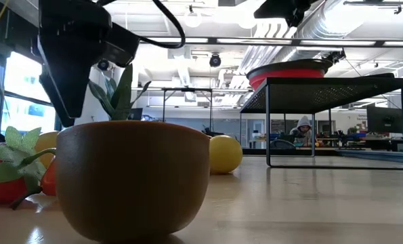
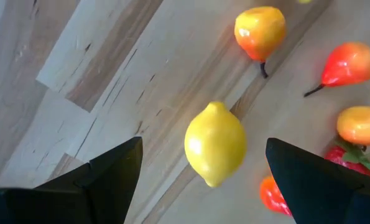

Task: Pick & Place Fruit
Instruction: Put the lemon into the strainer bowl on the shelf

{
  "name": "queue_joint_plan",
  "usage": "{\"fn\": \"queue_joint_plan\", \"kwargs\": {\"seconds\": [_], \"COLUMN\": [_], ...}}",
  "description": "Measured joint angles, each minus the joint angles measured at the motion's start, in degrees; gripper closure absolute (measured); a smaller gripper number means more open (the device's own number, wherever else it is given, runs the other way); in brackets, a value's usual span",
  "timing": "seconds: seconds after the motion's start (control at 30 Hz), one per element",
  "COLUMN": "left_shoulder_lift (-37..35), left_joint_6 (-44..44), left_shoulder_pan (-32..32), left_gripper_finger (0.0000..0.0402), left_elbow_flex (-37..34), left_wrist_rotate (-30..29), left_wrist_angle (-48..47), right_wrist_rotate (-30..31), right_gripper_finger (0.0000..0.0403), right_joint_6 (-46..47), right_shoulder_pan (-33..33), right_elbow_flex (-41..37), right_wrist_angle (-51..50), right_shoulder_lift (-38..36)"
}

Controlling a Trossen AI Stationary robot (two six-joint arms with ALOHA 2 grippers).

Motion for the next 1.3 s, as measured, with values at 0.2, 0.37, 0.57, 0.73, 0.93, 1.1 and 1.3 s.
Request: {"fn": "queue_joint_plan", "kwargs": {"seconds": [0.2, 0.37, 0.57, 0.73, 0.93, 1.1, 1.3], "left_shoulder_lift": [2.2, 5.6, 7.6, 7.4, 7.4, 7.4, 7.4], "left_joint_6": [0.0, 0.3, 0.4, 0.4, 0.4, 0.4, -0.9], "left_shoulder_pan": [-0.4, -1.2, -1.2, -1.2, -1.3, -1.3, -1.3], "left_gripper_finger": [0.0067, 0.0067, 0.0067, 0.0067, 0.0067, 0.0067, 0.0074], "left_elbow_flex": [0.0, 0.0, 0.0, 0.0, 0.0, 0.0, -1.5], "left_wrist_rotate": [0.4, 2.1, 3.4, 3.4, 3.4, 3.0, 3.0], "left_wrist_angle": [2.8, 2.9, 2.5, 2.6, 2.8, 2.7, 3.3], "right_wrist_rotate": [0.0, 0.0, 0.0, 0.0, 0.0, 0.0, 0.0], "right_gripper_finger": [0.0398, 0.0398, 0.0398, 0.0398, 0.0398, 0.0398, 0.0398], "right_joint_6": [0.0, 0.0, 0.0, 0.0, 0.0, 0.0, 0.0], "right_shoulder_pan": [0.0, 0.0, 0.0, 0.0, 0.0, 0.0, 0.0], "right_elbow_flex": [0.0, 0.0, 0.0, 0.0, 0.0, 0.0, 0.0], "right_wrist_angle": [-0.3, -0.5, -0.4, -0.4, -0.5, -0.5, -0.7], "right_shoulder_lift": [0.0, 0.0, 0.0, 0.0, 0.0, 0.0, 0.0]}}
